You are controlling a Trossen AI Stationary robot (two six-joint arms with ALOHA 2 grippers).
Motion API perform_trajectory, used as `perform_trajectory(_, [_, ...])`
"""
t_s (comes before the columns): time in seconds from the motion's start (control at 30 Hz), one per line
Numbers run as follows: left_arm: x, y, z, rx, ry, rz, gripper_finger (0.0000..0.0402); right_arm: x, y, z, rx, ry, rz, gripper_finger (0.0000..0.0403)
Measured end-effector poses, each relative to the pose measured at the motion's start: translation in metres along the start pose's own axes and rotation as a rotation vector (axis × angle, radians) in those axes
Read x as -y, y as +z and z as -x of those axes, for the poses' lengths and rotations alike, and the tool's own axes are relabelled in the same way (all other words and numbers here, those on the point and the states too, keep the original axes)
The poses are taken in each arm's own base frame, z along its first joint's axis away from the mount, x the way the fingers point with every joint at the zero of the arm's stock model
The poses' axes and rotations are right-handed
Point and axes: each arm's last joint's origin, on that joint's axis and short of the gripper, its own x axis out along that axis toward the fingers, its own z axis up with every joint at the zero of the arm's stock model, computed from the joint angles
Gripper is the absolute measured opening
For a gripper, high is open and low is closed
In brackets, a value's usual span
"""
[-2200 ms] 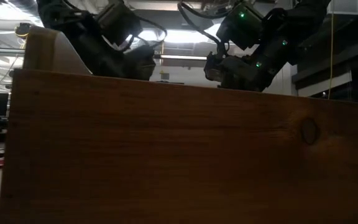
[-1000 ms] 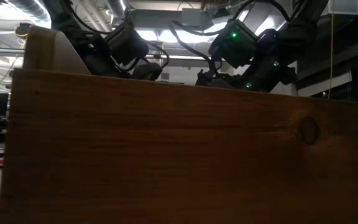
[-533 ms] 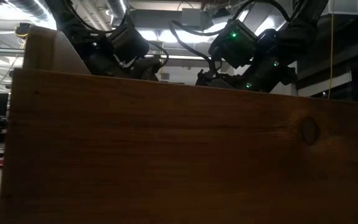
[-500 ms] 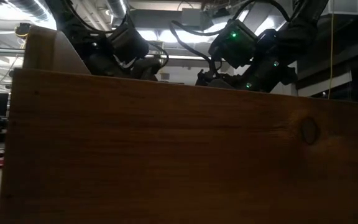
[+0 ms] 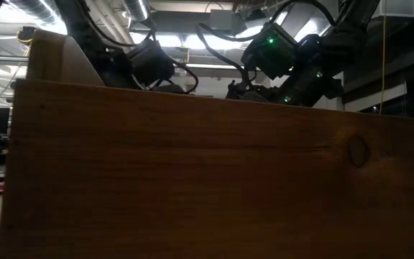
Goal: Pick & Place Tea
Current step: Put the yellow tea bag into the middle slot of the wooden organizer
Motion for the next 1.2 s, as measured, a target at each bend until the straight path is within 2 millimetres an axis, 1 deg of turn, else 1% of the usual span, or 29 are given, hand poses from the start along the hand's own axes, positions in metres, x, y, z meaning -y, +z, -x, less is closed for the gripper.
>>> perform_trajectory(0.1, [0.000,0.001,-0.002,0.015,-0.013,-0.010,0.0099,0.000,0.000,0.000,0.003,0.001,0.000,0.0004])
perform_trajectory(0.3, [0.002,0.003,-0.001,0.029,-0.025,-0.027,0.0093,0.000,0.000,0.000,0.009,-0.011,-0.003,0.0015])
perform_trajectory(0.43, [0.003,0.003,-0.001,0.030,-0.026,-0.044,0.0066,0.000,0.001,0.000,0.014,-0.019,-0.003,0.0009])
perform_trajectory(0.57, [0.003,0.002,-0.001,0.028,-0.026,-0.053,0.0024,0.000,0.001,0.000,0.020,-0.022,0.000,0.0006])
perform_trajectory(0.63, [0.004,0.001,-0.001,0.027,-0.028,-0.056,0.0007,0.000,0.001,0.000,0.022,-0.022,0.000,0.0013])
perform_trajectory(0.87, [0.006,0.002,0.000,0.034,-0.035,-0.102,0.0002,0.000,0.003,0.001,0.028,-0.018,0.002,0.0057])
perform_trajectory(0.93, [0.008,0.003,0.003,0.046,-0.043,-0.122,0.0002,-0.001,0.005,0.004,0.031,-0.011,0.003,0.0068])
perform_trajectory(1.03, [0.013,0.006,0.010,0.069,-0.062,-0.152,0.0002,-0.003,0.011,0.015,0.049,-0.003,0.004,0.0080])
perform_trajectory(1.2, [0.019,0.009,0.018,0.093,-0.081,-0.174,0.0003,-0.007,0.021,0.033,0.077,0.006,0.025,0.0086])
